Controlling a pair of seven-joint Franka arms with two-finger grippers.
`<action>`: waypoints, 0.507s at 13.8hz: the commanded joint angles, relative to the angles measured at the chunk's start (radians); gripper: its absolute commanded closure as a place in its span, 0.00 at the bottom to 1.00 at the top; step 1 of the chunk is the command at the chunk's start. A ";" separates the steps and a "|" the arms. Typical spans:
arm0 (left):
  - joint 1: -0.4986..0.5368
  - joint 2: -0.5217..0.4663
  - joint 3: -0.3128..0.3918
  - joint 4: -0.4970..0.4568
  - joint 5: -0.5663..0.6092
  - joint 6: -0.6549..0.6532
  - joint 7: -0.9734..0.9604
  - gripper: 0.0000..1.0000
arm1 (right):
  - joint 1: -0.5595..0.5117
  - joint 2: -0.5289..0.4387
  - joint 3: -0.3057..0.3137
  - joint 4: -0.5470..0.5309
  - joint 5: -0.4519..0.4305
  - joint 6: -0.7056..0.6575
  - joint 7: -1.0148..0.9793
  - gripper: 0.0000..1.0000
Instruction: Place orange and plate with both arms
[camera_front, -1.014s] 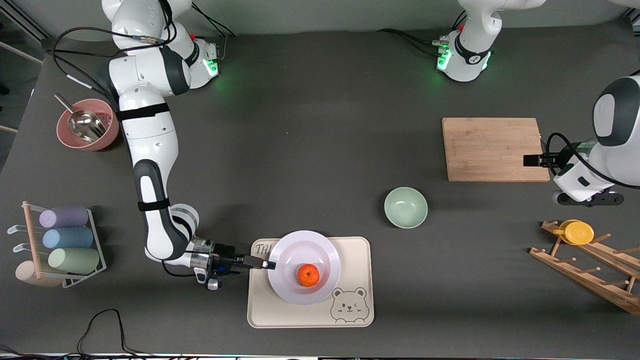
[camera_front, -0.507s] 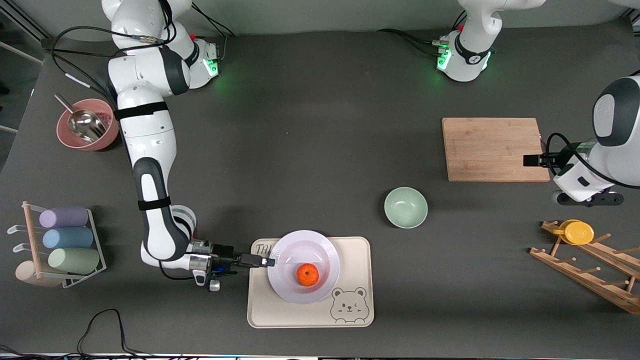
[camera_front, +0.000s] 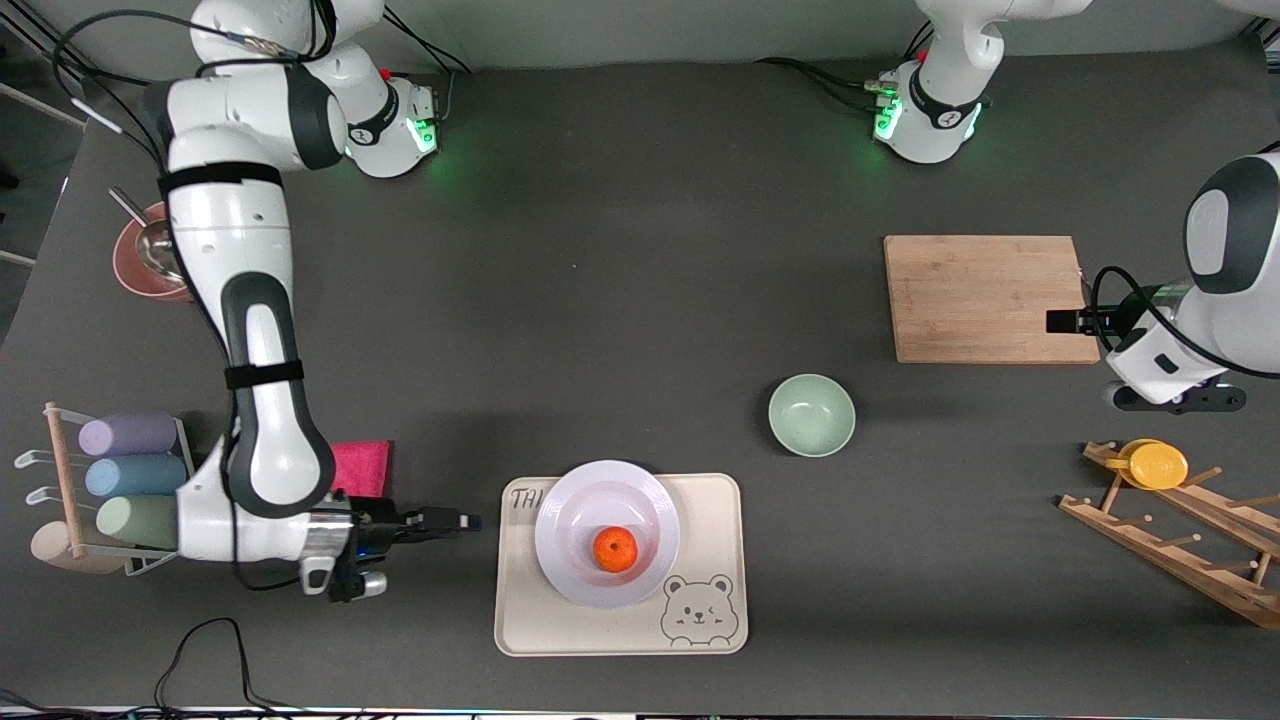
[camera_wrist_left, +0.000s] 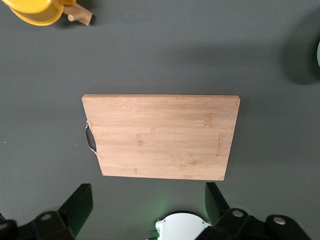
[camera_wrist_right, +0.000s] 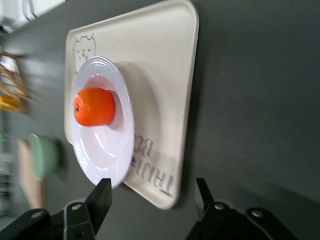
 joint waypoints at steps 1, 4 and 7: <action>0.007 0.008 -0.005 0.020 0.003 -0.021 0.016 0.00 | 0.001 -0.167 0.000 -0.068 -0.235 -0.076 0.030 0.06; 0.007 0.008 -0.005 0.020 0.003 -0.021 0.016 0.00 | -0.021 -0.355 -0.014 -0.152 -0.461 -0.176 0.033 0.00; 0.006 0.008 -0.005 0.020 0.003 -0.020 0.016 0.00 | -0.038 -0.564 -0.014 -0.276 -0.633 -0.260 0.181 0.00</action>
